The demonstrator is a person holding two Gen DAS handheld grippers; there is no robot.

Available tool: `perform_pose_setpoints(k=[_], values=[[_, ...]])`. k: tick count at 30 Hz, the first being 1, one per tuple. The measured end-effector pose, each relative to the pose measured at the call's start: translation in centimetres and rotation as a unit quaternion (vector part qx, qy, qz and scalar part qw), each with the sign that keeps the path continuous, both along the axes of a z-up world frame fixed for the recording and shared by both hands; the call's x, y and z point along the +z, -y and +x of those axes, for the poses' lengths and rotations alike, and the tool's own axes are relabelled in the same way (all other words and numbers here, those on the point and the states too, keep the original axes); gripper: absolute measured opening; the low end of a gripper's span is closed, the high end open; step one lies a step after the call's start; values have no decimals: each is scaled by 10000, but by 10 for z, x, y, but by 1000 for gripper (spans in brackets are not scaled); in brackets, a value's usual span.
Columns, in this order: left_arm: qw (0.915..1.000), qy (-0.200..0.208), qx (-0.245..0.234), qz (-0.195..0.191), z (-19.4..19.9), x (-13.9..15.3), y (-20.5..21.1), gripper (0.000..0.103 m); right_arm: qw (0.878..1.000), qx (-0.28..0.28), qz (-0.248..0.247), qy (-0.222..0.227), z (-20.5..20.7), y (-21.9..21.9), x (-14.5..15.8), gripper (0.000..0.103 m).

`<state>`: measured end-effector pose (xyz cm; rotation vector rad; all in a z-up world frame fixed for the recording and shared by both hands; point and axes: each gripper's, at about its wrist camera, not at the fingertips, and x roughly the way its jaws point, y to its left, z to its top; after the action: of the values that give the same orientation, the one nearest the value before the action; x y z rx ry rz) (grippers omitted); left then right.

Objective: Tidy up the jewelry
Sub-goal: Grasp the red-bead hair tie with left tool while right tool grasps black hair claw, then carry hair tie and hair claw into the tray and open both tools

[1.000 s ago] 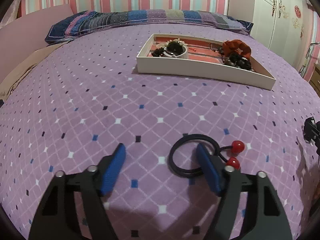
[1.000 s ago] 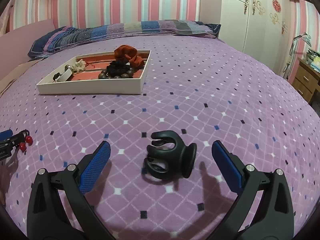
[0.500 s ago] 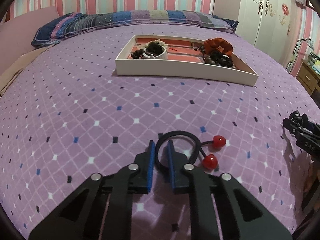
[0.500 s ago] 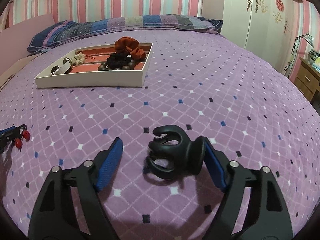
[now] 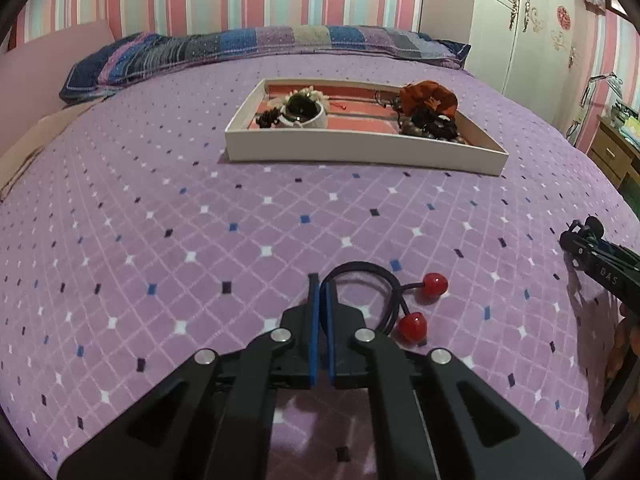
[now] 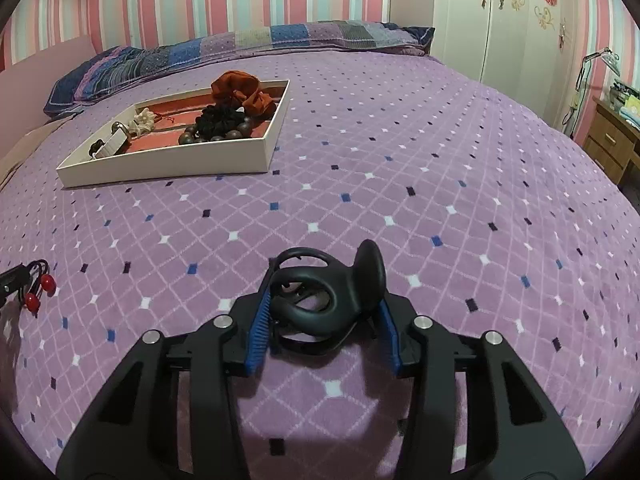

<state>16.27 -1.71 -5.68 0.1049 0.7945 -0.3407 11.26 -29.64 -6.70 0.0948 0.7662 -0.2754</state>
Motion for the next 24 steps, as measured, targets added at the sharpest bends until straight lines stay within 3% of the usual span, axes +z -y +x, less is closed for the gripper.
perform_pose_setpoints(k=[24], values=[[9995, 321, 41, 25, 0, 26, 2, 4, 9987, 318, -284, 261, 1, -23, 20, 45]])
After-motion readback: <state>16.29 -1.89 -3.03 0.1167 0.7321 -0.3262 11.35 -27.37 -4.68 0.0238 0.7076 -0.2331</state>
